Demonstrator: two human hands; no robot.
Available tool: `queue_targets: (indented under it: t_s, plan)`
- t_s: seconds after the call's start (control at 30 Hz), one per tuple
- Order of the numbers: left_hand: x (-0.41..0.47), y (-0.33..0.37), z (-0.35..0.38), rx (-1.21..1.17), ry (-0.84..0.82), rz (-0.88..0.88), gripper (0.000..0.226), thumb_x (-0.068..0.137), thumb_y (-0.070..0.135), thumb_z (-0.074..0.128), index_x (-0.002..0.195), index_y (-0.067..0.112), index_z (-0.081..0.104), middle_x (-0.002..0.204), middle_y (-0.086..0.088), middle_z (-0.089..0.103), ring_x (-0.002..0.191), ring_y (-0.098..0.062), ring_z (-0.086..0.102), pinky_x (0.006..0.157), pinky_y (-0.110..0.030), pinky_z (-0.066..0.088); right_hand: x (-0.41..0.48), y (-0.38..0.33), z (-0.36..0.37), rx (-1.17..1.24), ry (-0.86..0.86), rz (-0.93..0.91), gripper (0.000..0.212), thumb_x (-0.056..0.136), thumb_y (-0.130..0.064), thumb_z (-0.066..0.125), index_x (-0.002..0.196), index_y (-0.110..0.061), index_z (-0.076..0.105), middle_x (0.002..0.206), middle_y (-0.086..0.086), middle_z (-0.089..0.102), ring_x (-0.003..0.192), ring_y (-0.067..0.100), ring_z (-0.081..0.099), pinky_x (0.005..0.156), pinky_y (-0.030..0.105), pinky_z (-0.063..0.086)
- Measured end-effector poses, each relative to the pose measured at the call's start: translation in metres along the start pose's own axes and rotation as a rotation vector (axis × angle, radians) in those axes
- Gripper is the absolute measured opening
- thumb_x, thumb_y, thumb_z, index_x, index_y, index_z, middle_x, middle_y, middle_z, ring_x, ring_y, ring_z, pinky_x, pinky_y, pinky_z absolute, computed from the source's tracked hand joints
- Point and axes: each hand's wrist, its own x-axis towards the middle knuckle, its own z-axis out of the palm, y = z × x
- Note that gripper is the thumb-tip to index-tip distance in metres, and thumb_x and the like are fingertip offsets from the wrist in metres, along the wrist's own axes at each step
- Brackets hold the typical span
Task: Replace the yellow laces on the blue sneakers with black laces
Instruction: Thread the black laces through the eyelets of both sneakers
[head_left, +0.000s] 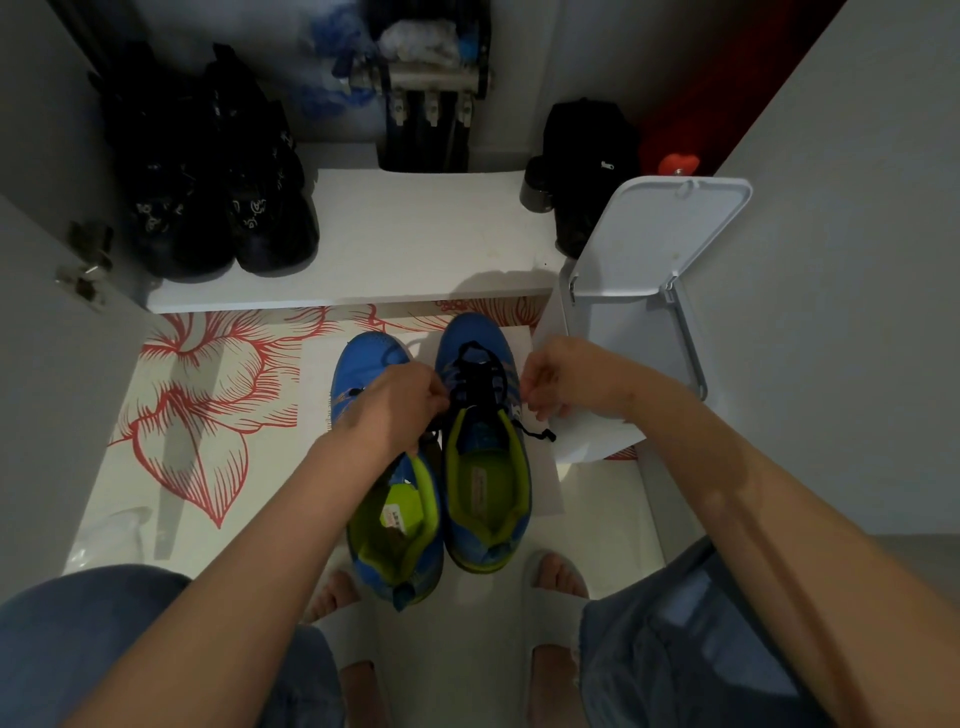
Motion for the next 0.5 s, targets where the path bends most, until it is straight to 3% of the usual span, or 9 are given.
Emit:
queue_targets:
  t_s: [0.07,0.17,0.27,0.33,0.4,0.5]
  plan:
    - [-0.001,-0.002,-0.001,-0.018,0.012,0.006,0.023,0.096,0.017,0.052,0.113,0.013,0.066,0.105,-0.012,0.069,0.036,-0.007,0.052,0.040,-0.014,0.045,0.000,0.000,0.005,-0.037,-0.032,-0.023,0.016,0.087,-0.003,0.062,0.103,-0.003,0.064,0.097,0.012,0.066,0.083,0.019,0.064,0.072,0.028,0.053]
    - [-0.005,0.000,0.000,-0.050,0.033,0.012,0.021,0.093,0.018,0.057,0.112,0.014,0.067,0.106,-0.008,0.069,0.029,-0.003,0.050,0.039,-0.011,0.043,0.001,-0.002,0.010,-0.012,0.011,-0.062,0.019,0.085,-0.002,0.064,0.105,-0.004,0.065,0.092,0.005,0.064,0.078,0.014,0.060,0.060,0.011,0.048]
    - [-0.011,0.003,-0.001,-0.016,0.058,0.050,0.022,0.093,0.019,0.057,0.112,0.014,0.067,0.107,-0.006,0.069,0.055,-0.016,0.064,0.040,-0.009,0.041,0.002,-0.004,0.011,-0.030,0.032,-0.112,0.019,0.084,-0.002,0.065,0.103,-0.006,0.065,0.084,-0.003,0.061,0.071,0.004,0.056,0.055,0.003,0.041]
    - [-0.013,0.007,-0.001,0.041,0.067,0.065,0.023,0.094,0.020,0.055,0.115,0.014,0.065,0.111,-0.005,0.068,0.075,-0.023,0.067,0.051,-0.015,0.047,0.003,-0.003,0.014,-0.083,0.038,-0.132,0.016,0.084,-0.003,0.064,0.100,-0.007,0.065,0.080,-0.009,0.058,0.070,0.001,0.053,0.058,0.004,0.040]
    - [-0.016,0.009,-0.002,0.107,0.075,0.081,0.024,0.097,0.021,0.050,0.117,0.014,0.061,0.112,-0.008,0.067,0.066,-0.018,0.060,0.062,-0.024,0.048,0.005,-0.001,0.016,-0.123,0.050,-0.163,0.010,0.085,-0.004,0.063,0.092,-0.011,0.063,0.080,-0.009,0.056,0.075,0.006,0.054,0.065,0.011,0.041]
    - [-0.018,0.011,-0.001,0.109,0.051,0.077,0.024,0.100,0.019,0.041,0.119,0.009,0.052,0.107,-0.013,0.064,0.049,-0.013,0.050,0.057,-0.029,0.048,0.006,0.000,0.017,-0.162,0.044,-0.187,0.010,0.089,-0.007,0.057,0.085,-0.016,0.054,0.087,-0.002,0.057,0.083,0.013,0.052,0.073,0.025,0.042]
